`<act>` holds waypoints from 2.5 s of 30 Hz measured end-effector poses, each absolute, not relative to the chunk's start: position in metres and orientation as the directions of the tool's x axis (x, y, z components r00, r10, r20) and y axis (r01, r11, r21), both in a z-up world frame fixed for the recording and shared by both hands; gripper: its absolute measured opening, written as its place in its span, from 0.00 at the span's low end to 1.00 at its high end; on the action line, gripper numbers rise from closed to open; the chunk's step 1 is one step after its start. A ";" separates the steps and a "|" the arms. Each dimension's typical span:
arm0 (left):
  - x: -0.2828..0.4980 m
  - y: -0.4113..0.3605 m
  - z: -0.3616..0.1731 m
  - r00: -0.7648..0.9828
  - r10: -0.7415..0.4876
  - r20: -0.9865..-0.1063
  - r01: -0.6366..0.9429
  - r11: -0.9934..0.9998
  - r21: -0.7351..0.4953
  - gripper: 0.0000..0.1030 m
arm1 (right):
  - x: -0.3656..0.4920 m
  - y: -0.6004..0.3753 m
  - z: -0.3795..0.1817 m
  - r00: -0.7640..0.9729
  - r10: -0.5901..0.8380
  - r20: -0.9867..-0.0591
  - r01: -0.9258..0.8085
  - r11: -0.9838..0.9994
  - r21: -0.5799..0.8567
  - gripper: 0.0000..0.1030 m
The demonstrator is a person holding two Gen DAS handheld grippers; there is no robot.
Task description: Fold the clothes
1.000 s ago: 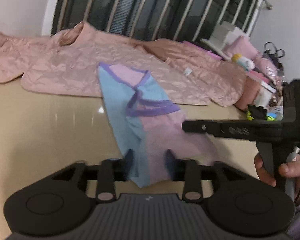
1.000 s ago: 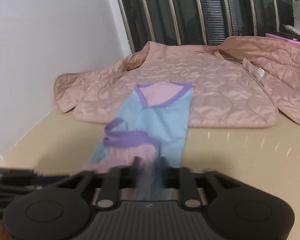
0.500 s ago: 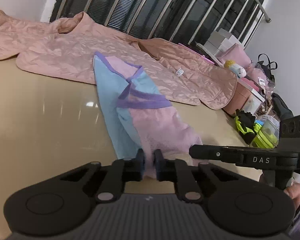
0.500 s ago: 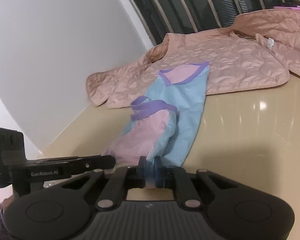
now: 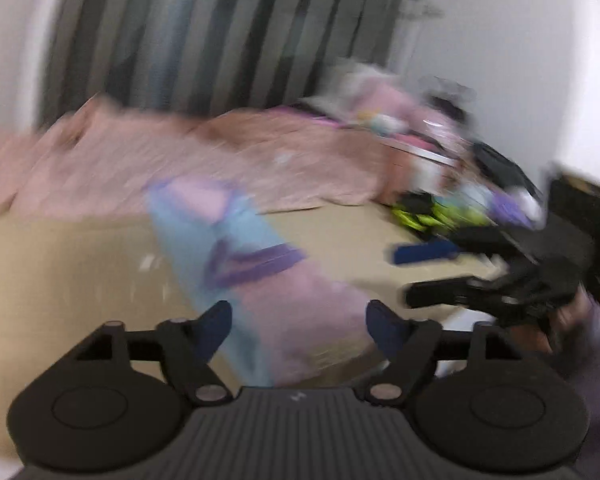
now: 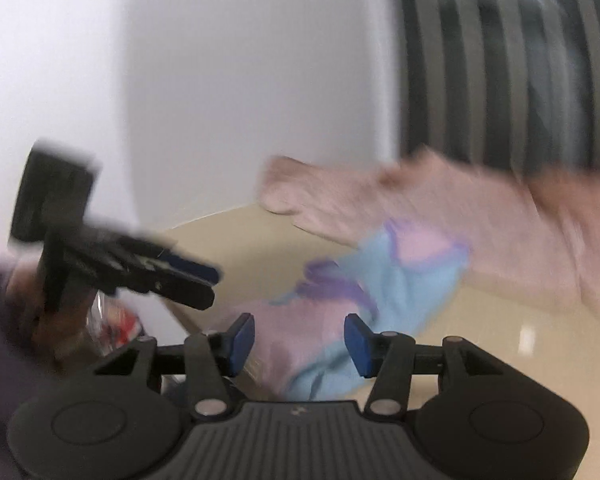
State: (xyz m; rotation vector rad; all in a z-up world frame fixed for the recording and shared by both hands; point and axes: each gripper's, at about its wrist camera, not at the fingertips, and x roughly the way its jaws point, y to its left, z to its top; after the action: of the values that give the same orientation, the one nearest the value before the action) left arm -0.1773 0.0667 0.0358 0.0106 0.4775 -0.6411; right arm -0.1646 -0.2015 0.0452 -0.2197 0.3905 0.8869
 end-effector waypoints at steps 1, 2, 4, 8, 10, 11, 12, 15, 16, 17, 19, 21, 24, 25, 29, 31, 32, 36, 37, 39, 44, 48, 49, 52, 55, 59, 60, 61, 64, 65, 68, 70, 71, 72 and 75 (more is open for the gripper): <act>-0.178 0.059 0.033 0.696 -0.555 -0.456 0.599 0.799 -0.058 0.79 | -0.166 -0.195 0.042 0.545 0.718 -0.433 -0.818 0.567 -0.090 0.46; -0.178 0.051 0.029 0.696 -0.532 -0.482 0.615 0.788 0.018 0.79 | -0.165 -0.189 0.039 0.526 0.720 -0.452 -0.839 0.527 -0.138 0.43; -0.183 0.040 0.018 0.705 -0.507 -0.496 0.650 0.743 0.163 0.79 | -0.164 -0.178 0.030 0.491 0.712 -0.501 -0.868 0.445 -0.219 0.43; -0.198 0.019 -0.002 0.740 -0.463 -0.487 0.667 0.595 0.449 0.80 | -0.166 -0.165 0.016 0.469 0.689 -0.552 -0.880 0.310 -0.360 0.43; -0.206 0.012 -0.011 0.759 -0.457 -0.464 0.651 0.520 0.552 0.80 | -0.168 -0.160 0.010 0.473 0.661 -0.583 -0.874 0.267 -0.406 0.43; -0.211 0.009 -0.019 0.756 -0.463 -0.462 0.653 0.490 0.577 0.80 | -0.169 -0.158 0.007 0.475 0.647 -0.597 -0.871 0.252 -0.421 0.42; -0.210 0.009 -0.023 0.756 -0.464 -0.462 0.652 0.474 0.591 0.80 | -0.169 -0.158 0.004 0.478 0.637 -0.604 -0.869 0.243 -0.432 0.41; -0.204 0.011 -0.027 0.749 -0.469 -0.468 0.660 0.467 0.588 0.75 | -0.167 -0.159 -0.004 0.487 0.625 -0.610 -0.865 0.251 -0.434 0.36; -0.203 0.012 -0.027 0.739 -0.478 -0.475 0.672 0.469 0.573 0.62 | -0.168 -0.161 -0.005 0.489 0.630 -0.603 -0.865 0.263 -0.427 0.32; -0.202 0.013 -0.027 0.728 -0.486 -0.484 0.684 0.472 0.556 0.46 | -0.168 -0.164 -0.005 0.489 0.635 -0.598 -0.866 0.273 -0.419 0.29; -0.198 0.016 -0.026 0.700 -0.489 -0.521 0.715 0.475 0.514 0.32 | -0.166 -0.168 -0.005 0.479 0.648 -0.592 -0.873 0.279 -0.401 0.25; -0.198 0.021 -0.023 0.686 -0.492 -0.535 0.727 0.473 0.498 0.28 | -0.168 -0.171 -0.004 0.472 0.655 -0.590 -0.876 0.276 -0.395 0.21; -0.197 0.028 -0.014 0.660 -0.507 -0.554 0.751 0.468 0.466 0.15 | -0.169 -0.175 0.002 0.450 0.666 -0.595 -0.889 0.272 -0.368 0.10; -0.198 0.032 -0.010 0.643 -0.520 -0.562 0.765 0.465 0.445 0.14 | -0.168 -0.177 0.005 0.434 0.673 -0.599 -0.898 0.271 -0.347 0.09; -0.209 0.044 0.009 0.588 -0.574 -0.570 0.808 0.438 0.393 0.13 | -0.167 -0.186 0.022 0.338 0.719 -0.607 -0.941 0.242 -0.238 0.08; -0.205 0.052 0.024 0.578 -0.604 -0.550 0.816 0.447 0.366 0.13 | -0.167 -0.191 0.034 0.310 0.749 -0.586 -0.951 0.232 -0.206 0.08; -0.203 0.056 0.032 0.575 -0.618 -0.535 0.818 0.455 0.353 0.13 | -0.164 -0.195 0.043 0.306 0.765 -0.567 -0.952 0.235 -0.196 0.08; -0.171 0.060 0.059 0.567 -0.649 -0.508 0.823 0.466 0.324 0.16 | -0.132 -0.201 0.073 0.331 0.789 -0.518 -0.943 0.286 -0.168 0.09; -0.157 0.057 0.063 0.567 -0.643 -0.515 0.823 0.473 0.316 0.17 | -0.118 -0.199 0.076 0.340 0.782 -0.523 -0.940 0.302 -0.160 0.09; -0.124 0.057 0.064 0.570 -0.627 -0.531 0.815 0.513 0.269 0.17 | -0.090 -0.194 0.080 0.359 0.764 -0.535 -0.931 0.337 -0.144 0.09; -0.041 0.072 0.047 0.659 -0.499 -0.562 0.640 0.765 0.072 0.52 | -0.016 -0.167 0.053 0.436 0.650 -0.622 -0.865 0.495 -0.088 0.22; -0.035 0.092 0.034 0.688 -0.490 -0.536 0.520 0.847 -0.106 0.63 | -0.002 -0.166 0.034 0.571 0.546 -0.613 -0.773 0.610 -0.176 0.39; -0.040 0.095 0.033 0.706 -0.467 -0.532 0.476 0.870 -0.132 0.72 | -0.007 -0.174 0.037 0.584 0.558 -0.590 -0.763 0.625 -0.163 0.41; -0.054 0.099 0.036 0.719 -0.473 -0.509 0.422 0.879 -0.221 0.76 | -0.024 -0.203 0.051 0.620 0.585 -0.523 -0.717 0.694 -0.074 0.45; -0.067 0.088 0.039 0.737 -0.496 -0.460 0.423 0.868 -0.258 0.82 | -0.041 -0.216 0.063 0.626 0.642 -0.443 -0.711 0.703 0.013 0.45; -0.069 0.048 0.021 0.760 -0.364 -0.538 0.377 0.922 -0.089 0.82 | -0.063 -0.194 0.047 0.565 0.660 -0.496 -0.774 0.632 -0.040 0.45; -0.067 0.038 0.017 0.764 -0.313 -0.564 0.359 0.933 -0.031 0.82 | -0.065 -0.184 0.038 0.563 0.631 -0.534 -0.779 0.621 -0.086 0.45; -0.066 0.030 0.014 0.767 -0.268 -0.583 0.343 0.939 0.018 0.82 | -0.063 -0.177 0.028 0.560 0.601 -0.570 -0.779 0.617 -0.114 0.44; -0.076 0.033 0.029 0.797 -0.253 -0.549 0.323 0.946 0.033 0.82 | -0.061 -0.175 0.026 0.561 0.595 -0.576 -0.775 0.622 -0.112 0.44; -0.082 0.036 0.038 0.814 -0.260 -0.520 0.320 0.947 0.027 0.83 | -0.062 -0.178 0.032 0.569 0.604 -0.558 -0.772 0.626 -0.111 0.45; -0.090 0.045 0.059 0.808 -0.392 -0.440 0.403 0.912 -0.073 0.84 | -0.059 -0.186 0.049 0.582 0.649 -0.490 -0.772 0.630 -0.083 0.45; -0.083 0.048 0.060 0.779 -0.474 -0.411 0.451 0.878 -0.158 0.84 | -0.047 -0.185 0.051 0.598 0.638 -0.485 -0.751 0.657 -0.064 0.43; -0.076 0.049 0.057 0.766 -0.499 -0.406 0.459 0.866 -0.199 0.83 | -0.038 -0.183 0.048 0.609 0.619 -0.496 -0.734 0.677 -0.056 0.40; -0.066 0.050 0.051 0.747 -0.522 -0.411 0.458 0.853 -0.251 0.82 | -0.030 -0.179 0.044 0.624 0.591 -0.512 -0.711 0.700 -0.058 0.35; -0.036 0.053 0.025 0.666 -0.560 -0.493 0.401 0.826 -0.396 0.77 | -0.019 -0.163 0.023 0.639 0.503 -0.582 -0.676 0.728 -0.112 0.13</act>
State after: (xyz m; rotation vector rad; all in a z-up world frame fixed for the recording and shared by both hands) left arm -0.0361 0.0530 0.0249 -0.2646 0.6415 -0.5490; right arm -0.0188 -0.1630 0.0226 -0.3366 0.5538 0.6871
